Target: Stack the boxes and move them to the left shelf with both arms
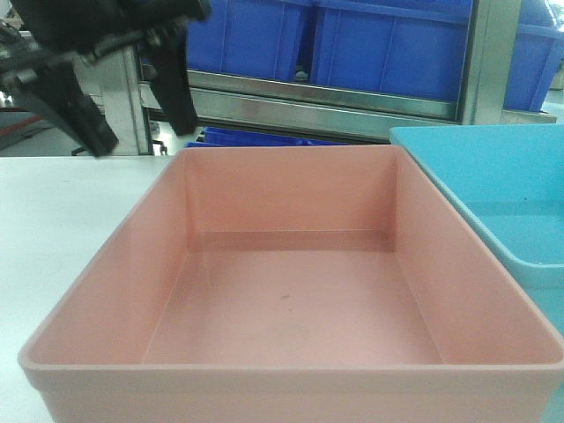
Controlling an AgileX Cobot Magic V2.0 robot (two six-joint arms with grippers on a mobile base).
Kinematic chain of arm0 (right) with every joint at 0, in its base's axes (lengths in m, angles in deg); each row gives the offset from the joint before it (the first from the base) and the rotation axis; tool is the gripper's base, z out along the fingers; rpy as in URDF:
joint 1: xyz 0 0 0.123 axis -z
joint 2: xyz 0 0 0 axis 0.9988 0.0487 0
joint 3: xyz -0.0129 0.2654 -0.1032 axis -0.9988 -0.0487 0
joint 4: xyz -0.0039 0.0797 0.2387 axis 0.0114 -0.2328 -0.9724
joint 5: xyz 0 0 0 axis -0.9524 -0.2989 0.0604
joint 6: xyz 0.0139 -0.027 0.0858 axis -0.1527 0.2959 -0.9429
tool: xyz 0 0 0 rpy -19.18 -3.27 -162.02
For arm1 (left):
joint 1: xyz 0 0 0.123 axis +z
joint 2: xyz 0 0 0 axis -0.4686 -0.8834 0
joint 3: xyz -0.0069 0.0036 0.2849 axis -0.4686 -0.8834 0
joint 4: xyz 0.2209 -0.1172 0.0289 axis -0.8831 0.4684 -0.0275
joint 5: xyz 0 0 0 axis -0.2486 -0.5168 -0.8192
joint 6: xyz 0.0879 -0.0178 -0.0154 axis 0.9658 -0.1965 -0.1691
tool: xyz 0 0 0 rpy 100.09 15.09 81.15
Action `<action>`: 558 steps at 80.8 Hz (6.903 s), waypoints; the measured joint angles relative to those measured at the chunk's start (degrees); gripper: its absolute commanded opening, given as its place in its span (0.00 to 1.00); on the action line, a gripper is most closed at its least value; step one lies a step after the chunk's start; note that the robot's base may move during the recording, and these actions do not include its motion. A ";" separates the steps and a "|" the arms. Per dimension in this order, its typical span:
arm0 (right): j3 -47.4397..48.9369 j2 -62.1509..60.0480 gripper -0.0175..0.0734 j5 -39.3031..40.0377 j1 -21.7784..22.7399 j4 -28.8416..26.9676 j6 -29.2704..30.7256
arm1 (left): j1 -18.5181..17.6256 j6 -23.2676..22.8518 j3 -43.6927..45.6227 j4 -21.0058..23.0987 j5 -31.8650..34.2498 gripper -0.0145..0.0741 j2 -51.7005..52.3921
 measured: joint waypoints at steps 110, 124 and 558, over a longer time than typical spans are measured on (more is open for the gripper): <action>9.51 3.14 0.25 -20.25 0.00 0.10 0.65 | 0.00 16.52 -38.91 -2.68 42.03 0.59 46.91; 19.68 16.45 0.25 -28.34 0.00 -0.69 0.65 | 0.00 16.52 -38.91 -2.68 42.03 0.59 46.91; 70.01 88.36 0.71 -62.22 -17.43 -10.80 -18.78 | 0.00 16.89 -38.99 8.44 43.73 0.59 42.22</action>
